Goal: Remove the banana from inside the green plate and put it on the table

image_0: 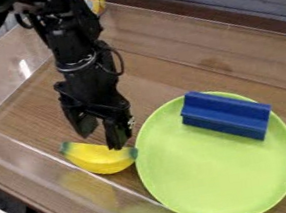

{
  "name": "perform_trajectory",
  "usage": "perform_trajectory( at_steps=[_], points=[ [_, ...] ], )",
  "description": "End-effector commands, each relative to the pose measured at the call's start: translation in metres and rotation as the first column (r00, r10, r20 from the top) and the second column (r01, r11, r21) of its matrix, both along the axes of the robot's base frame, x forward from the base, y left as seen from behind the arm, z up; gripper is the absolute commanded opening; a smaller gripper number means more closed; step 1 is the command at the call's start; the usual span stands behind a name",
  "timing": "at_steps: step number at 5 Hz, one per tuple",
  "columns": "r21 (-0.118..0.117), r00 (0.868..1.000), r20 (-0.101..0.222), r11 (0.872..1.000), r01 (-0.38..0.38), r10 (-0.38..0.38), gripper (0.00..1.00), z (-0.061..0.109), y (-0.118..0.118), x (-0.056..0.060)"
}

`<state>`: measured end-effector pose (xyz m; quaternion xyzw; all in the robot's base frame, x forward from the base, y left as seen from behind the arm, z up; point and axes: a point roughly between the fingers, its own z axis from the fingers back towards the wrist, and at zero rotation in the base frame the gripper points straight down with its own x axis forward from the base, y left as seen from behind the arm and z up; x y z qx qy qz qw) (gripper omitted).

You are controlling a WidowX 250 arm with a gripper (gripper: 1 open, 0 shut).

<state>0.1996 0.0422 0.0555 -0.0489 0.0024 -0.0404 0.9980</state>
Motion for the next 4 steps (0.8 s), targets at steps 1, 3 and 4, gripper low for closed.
perform_trajectory(
  at_steps=[1,3,4],
  points=[
    [0.002,1.0,0.012,1.0,0.009,-0.009,1.0,-0.0004,-0.0016,0.0043],
    [-0.002,1.0,0.011,1.0,0.011,-0.011,1.0,-0.0066,-0.0033,0.0087],
    [-0.004,1.0,0.01,1.0,0.011,-0.011,1.0,-0.0092,-0.0036,0.0104]
  ],
)
